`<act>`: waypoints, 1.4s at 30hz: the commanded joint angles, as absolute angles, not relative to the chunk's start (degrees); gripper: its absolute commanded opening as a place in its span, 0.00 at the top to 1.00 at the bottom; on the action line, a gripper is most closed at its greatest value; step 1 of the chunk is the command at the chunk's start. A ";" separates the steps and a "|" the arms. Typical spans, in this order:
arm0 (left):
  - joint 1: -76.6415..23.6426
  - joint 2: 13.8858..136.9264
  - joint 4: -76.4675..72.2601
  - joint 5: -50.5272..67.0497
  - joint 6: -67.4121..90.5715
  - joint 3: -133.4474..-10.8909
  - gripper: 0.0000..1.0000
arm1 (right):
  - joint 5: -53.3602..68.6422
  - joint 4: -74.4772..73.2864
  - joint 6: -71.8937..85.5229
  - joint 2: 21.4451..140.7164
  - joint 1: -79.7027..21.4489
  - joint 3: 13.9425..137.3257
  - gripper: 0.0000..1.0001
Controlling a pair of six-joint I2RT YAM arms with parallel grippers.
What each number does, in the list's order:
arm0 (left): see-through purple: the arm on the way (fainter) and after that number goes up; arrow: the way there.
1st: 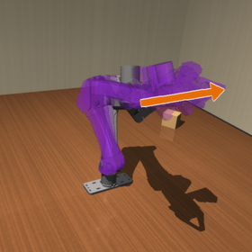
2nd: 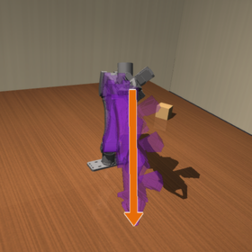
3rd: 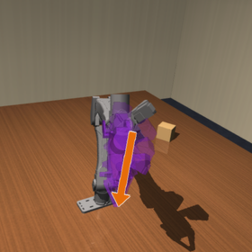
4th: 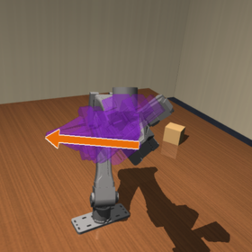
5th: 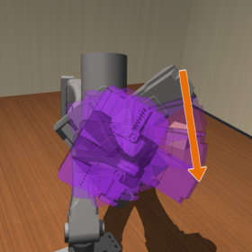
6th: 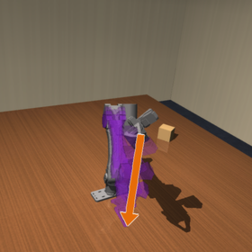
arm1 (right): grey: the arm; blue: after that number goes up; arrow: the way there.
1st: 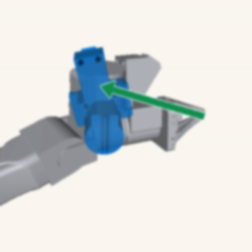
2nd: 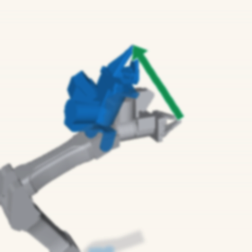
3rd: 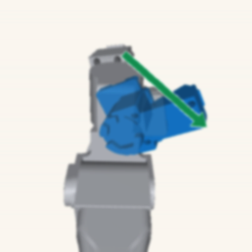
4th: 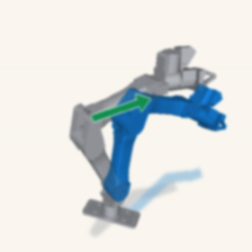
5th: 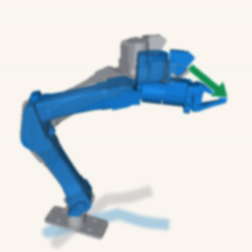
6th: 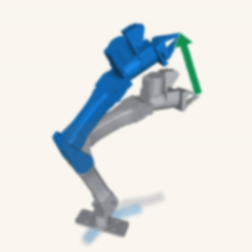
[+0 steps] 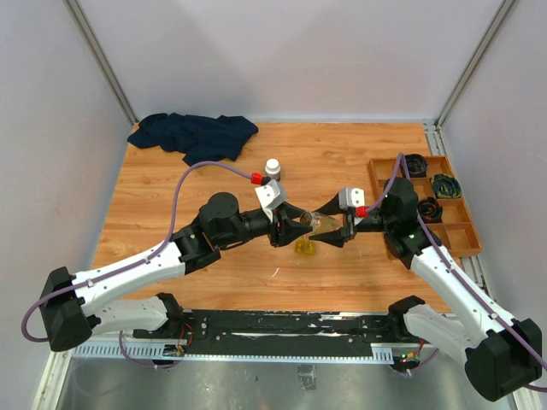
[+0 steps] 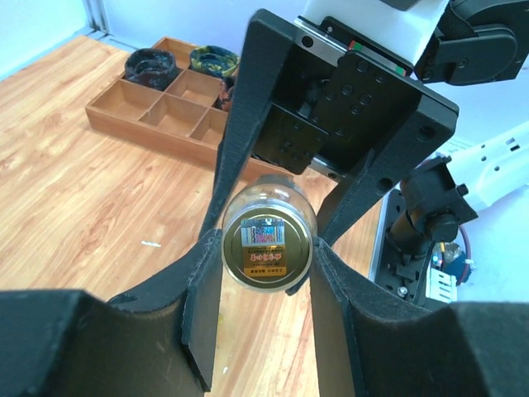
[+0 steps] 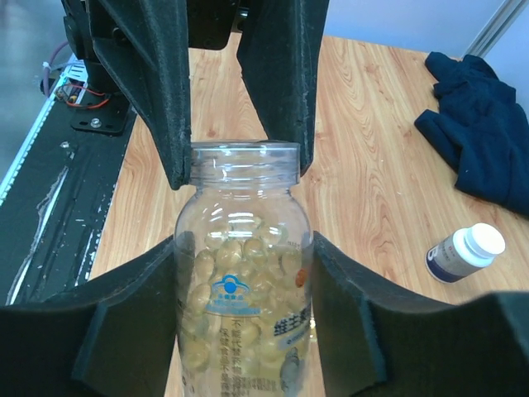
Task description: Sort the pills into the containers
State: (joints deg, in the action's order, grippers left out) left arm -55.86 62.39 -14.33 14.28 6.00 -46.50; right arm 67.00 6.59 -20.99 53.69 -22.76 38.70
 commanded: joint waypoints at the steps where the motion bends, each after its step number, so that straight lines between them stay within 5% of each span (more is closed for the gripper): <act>1: -54.89 62.08 -15.28 17.96 7.11 -45.87 1.00 | 67.68 6.68 -19.70 52.83 -22.52 39.02 0.36; 5: -54.52 62.03 -15.73 17.95 7.81 -45.22 1.00 | 67.73 6.57 -19.78 52.82 -22.50 39.09 0.24; 19: -52.50 58.17 -12.94 7.39 8.06 -38.66 1.00 | 70.64 4.57 -21.74 52.13 -22.54 39.82 0.08; 30: -37.83 54.20 -14.77 -6.91 12.32 -29.65 1.00 | 69.64 4.18 -22.24 52.43 -22.26 39.84 0.05; 42: -22.72 68.17 -10.72 -12.05 20.66 -36.00 1.00 | 69.11 4.23 -22.06 52.47 -22.18 39.74 0.05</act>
State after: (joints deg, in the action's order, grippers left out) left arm -25.98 64.14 -11.88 -8.23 17.19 -31.16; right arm 68.99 4.43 -21.26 53.01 -22.72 38.70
